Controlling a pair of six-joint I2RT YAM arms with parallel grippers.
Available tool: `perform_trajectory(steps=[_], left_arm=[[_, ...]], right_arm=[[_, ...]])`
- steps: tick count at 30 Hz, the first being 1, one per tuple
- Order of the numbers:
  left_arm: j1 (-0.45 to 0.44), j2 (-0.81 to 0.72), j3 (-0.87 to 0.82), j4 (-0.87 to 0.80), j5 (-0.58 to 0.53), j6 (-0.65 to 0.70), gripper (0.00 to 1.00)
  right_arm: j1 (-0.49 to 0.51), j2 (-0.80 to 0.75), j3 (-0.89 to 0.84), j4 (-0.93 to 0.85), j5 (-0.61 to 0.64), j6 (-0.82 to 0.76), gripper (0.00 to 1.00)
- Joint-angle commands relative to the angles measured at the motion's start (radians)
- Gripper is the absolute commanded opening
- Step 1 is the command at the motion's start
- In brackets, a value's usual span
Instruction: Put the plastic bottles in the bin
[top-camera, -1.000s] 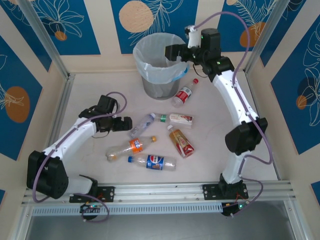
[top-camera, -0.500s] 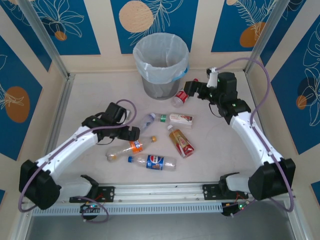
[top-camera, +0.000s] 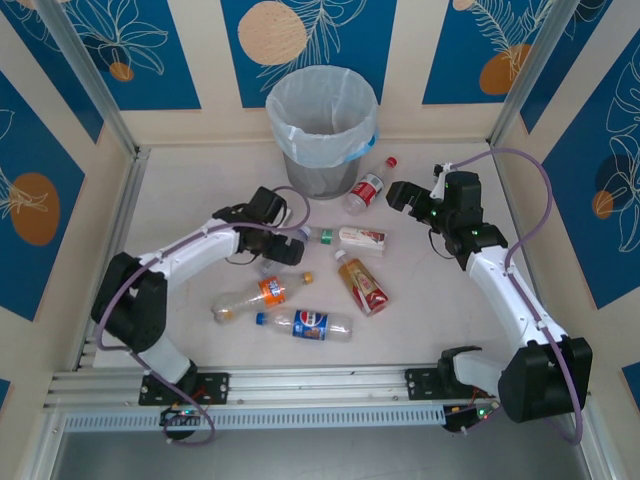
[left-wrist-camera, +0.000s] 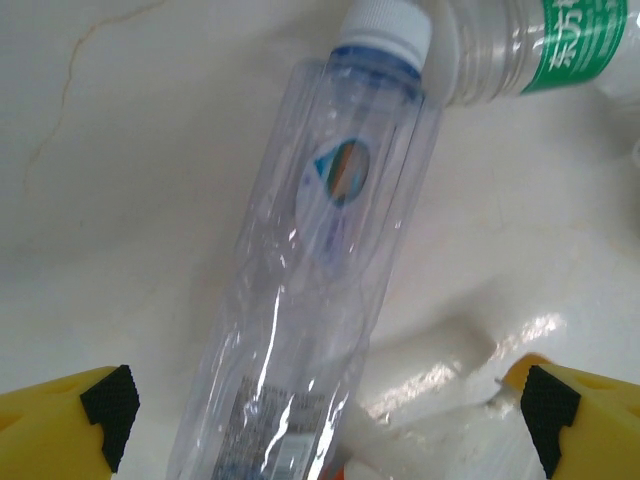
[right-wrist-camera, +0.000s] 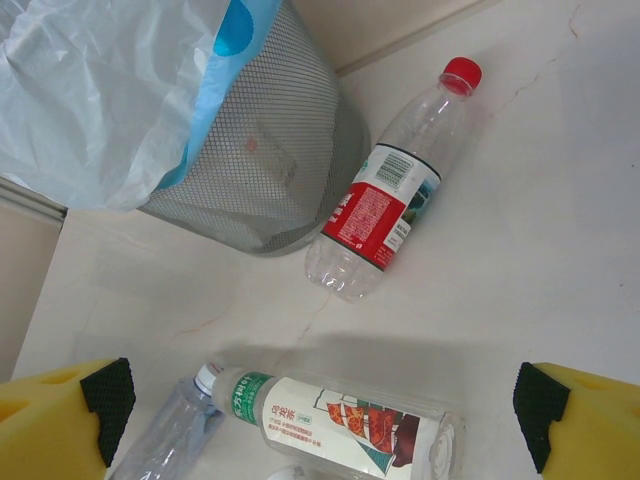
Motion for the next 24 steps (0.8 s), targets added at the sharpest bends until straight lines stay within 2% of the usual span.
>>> perform_trajectory(steps=[1,10,19,24], left_arm=[[-0.008,0.053,0.059,0.005,0.003,0.039,0.99],[-0.008,0.119,0.082,0.040,0.067,0.136,0.99],[-0.008,0.196,0.101,0.060,0.004,0.170,0.99],[-0.008,0.235,0.097,0.093,-0.031,0.160,0.94]], right_arm=[[-0.006,0.002,0.024,0.012,0.016,0.019,1.00],[-0.016,0.002,0.019,0.015,0.009,0.045,1.00],[-0.016,-0.001,0.029,-0.010,0.008,0.045,1.00],[-0.016,-0.001,0.034,-0.016,0.013,0.042,1.00]])
